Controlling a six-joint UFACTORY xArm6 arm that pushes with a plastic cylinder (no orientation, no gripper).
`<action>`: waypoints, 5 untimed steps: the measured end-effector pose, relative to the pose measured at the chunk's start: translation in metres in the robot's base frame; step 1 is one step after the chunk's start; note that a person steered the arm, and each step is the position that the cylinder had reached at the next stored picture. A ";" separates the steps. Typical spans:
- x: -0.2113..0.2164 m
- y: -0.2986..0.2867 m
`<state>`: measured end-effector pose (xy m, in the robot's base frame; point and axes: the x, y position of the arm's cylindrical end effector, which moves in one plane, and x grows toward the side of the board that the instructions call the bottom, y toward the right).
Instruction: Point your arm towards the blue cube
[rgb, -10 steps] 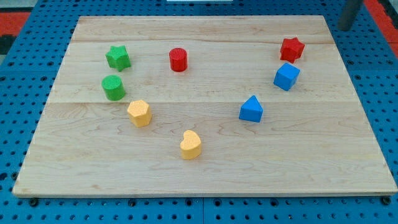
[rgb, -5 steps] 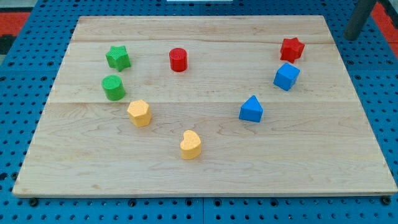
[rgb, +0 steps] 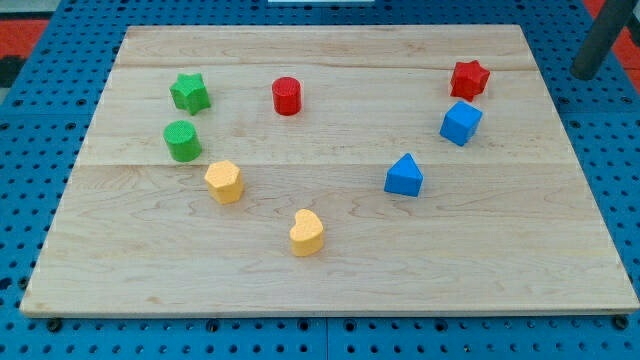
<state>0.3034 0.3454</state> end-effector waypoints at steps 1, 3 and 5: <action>0.020 -0.002; 0.086 -0.061; 0.093 -0.121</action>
<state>0.3959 0.2246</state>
